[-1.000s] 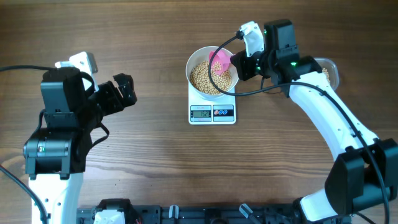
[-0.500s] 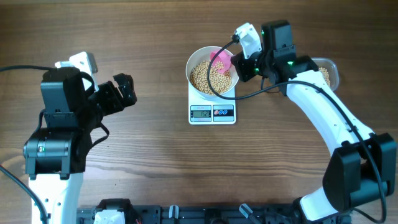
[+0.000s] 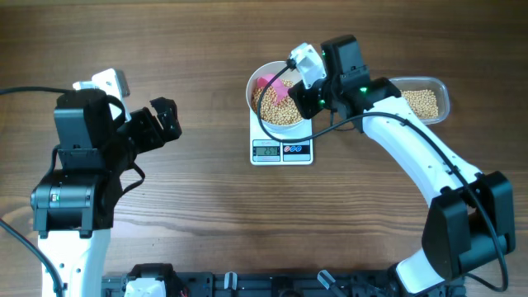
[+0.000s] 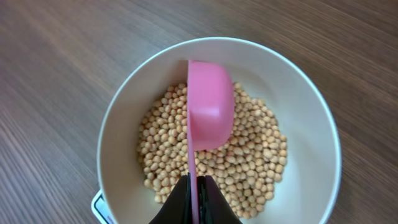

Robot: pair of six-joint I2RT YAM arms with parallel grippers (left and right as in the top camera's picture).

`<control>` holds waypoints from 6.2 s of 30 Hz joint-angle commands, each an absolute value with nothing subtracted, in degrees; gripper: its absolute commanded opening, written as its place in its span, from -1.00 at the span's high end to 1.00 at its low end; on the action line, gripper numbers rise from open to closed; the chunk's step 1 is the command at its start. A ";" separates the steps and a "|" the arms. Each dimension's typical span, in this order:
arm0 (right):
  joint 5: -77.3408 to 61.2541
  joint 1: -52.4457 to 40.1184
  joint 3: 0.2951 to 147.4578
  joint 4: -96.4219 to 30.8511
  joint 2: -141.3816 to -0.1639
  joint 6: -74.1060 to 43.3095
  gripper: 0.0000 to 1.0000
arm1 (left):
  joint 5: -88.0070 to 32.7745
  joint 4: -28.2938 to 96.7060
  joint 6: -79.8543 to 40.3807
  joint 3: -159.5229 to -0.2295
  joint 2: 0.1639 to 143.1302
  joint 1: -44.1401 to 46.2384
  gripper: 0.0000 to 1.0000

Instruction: Scoop item into bowl and weigh 150g on scale

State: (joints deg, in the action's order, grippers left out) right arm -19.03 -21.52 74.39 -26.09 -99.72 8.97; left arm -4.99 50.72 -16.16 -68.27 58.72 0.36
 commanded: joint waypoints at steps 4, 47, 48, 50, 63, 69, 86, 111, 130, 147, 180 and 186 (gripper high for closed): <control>-19.59 -18.68 74.67 -23.03 -97.25 5.39 0.91 | -4.45 50.65 -15.42 -69.32 58.94 0.03 -1.00; -39.83 -10.00 74.65 -27.57 -94.61 -1.32 0.92 | -4.45 50.68 -15.42 -69.32 58.94 0.05 -1.00; -39.11 -10.52 74.65 -27.99 -94.61 0.64 0.91 | -4.45 50.65 -15.42 -69.32 58.94 0.05 -1.00; -33.98 -12.01 74.65 -28.58 -94.61 3.55 0.92 | -4.45 50.65 -15.42 -69.32 58.94 0.03 -1.00; -25.78 -15.44 74.65 -27.99 -94.61 9.30 0.91 | -4.45 50.68 -15.42 -69.32 58.94 0.05 -1.00; -24.10 -15.57 74.72 -27.46 -94.39 10.70 0.91 | -4.45 50.68 -15.42 -69.32 58.94 0.03 -1.00; -27.05 -15.57 74.72 -26.22 -94.15 7.29 0.91 | -4.45 50.65 -15.42 -69.32 58.94 0.05 -1.00; -29.47 -16.03 74.72 -28.01 -94.15 9.47 0.91 | -4.45 50.68 -15.42 -69.32 58.94 0.05 -1.00; -25.28 -17.04 74.72 -25.98 -94.17 5.32 0.91 | -4.45 50.65 -15.42 -69.32 58.94 0.03 -1.00; -25.28 -17.02 74.72 -25.98 -94.17 3.88 0.91 | -4.45 50.68 -15.42 -69.32 58.94 0.05 -1.00; -25.26 -17.02 74.72 -25.98 -94.17 3.86 0.92 | -4.45 50.65 -15.42 -69.32 58.94 0.05 -1.00; -25.26 -17.02 74.72 -25.98 -94.17 3.88 0.91 | -4.45 50.65 -15.42 -69.32 58.94 0.05 -1.00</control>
State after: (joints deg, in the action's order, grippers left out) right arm -25.63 -16.84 74.39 -26.30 -95.66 4.54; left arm -4.99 50.72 -16.16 -68.27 58.72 0.36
